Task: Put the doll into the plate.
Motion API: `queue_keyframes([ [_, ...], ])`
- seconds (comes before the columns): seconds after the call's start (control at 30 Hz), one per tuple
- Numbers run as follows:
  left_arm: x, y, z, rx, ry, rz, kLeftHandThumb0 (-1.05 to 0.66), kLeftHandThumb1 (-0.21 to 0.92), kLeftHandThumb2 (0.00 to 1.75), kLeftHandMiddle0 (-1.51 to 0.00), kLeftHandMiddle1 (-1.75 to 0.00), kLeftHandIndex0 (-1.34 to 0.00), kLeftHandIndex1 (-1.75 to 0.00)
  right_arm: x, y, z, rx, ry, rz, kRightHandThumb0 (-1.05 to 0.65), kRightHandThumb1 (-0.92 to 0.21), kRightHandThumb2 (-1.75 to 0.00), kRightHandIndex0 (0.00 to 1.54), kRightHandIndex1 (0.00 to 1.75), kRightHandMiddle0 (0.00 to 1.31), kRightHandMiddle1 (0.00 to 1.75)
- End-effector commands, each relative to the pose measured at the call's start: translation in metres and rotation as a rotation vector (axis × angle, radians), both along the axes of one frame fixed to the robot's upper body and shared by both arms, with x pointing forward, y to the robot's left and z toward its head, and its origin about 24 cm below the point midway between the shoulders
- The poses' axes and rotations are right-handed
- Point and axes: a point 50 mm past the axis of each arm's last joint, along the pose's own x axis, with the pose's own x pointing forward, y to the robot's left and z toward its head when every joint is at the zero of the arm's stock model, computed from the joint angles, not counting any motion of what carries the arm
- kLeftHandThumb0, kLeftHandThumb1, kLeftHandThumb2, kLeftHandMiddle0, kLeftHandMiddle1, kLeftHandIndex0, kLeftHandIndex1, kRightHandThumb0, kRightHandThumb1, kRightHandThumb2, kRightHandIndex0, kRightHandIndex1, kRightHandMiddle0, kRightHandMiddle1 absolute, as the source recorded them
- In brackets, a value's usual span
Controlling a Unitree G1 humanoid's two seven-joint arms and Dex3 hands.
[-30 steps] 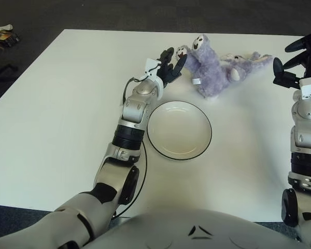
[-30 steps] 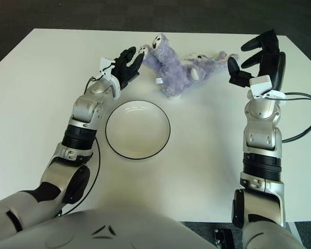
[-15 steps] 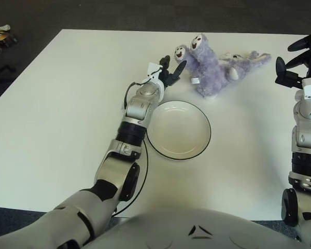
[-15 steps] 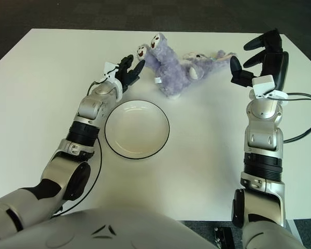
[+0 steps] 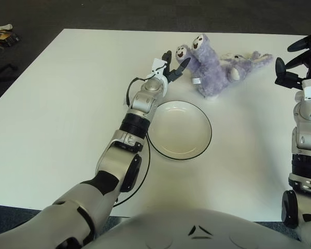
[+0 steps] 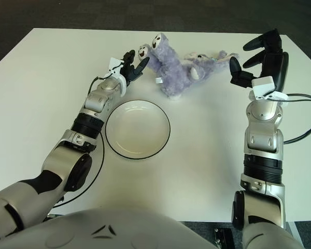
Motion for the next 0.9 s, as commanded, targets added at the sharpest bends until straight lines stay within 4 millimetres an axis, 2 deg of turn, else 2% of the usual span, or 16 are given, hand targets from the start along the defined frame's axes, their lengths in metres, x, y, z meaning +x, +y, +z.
queue_keyframes([
  [0.0, -0.007, -0.046, 0.031, -0.068, -0.065, -0.095, -0.94, 0.91, 0.18, -0.06, -0.03, -0.01, -0.01, -0.002, 0.001, 0.000, 0.008, 0.004, 0.010, -0.01, -0.42, -1.18, 0.61, 1.63, 0.29, 1.75],
  [0.1, -0.007, -0.050, 0.032, -0.073, -0.067, -0.100, -0.92, 0.90, 0.18, -0.09, -0.05, -0.02, -0.02, -0.003, 0.001, 0.000, 0.004, 0.010, 0.011, -0.01, -0.42, -1.17, 0.61, 1.63, 0.29, 1.75],
  [0.3, -0.006, -0.057, 0.034, -0.086, -0.081, -0.118, -0.86, 0.89, 0.16, -0.15, -0.09, 0.00, -0.22, -0.004, 0.002, -0.002, -0.020, 0.029, -0.002, -0.01, -0.45, -1.12, 0.60, 1.60, 0.28, 1.75],
  [0.6, -0.010, -0.060, 0.039, -0.117, -0.104, -0.188, -0.82, 0.88, 0.16, -0.14, -0.10, 0.00, -0.09, -0.005, 0.003, -0.004, -0.027, 0.030, -0.015, -0.01, -0.47, -1.09, 0.59, 1.59, 0.27, 1.75],
  [0.87, -0.012, -0.057, 0.041, -0.121, -0.126, -0.266, -0.74, 0.84, 0.22, -0.19, -0.15, 0.00, -0.20, -0.005, 0.003, -0.005, -0.024, 0.026, -0.016, -0.01, -0.49, -1.06, 0.59, 1.55, 0.28, 1.75],
])
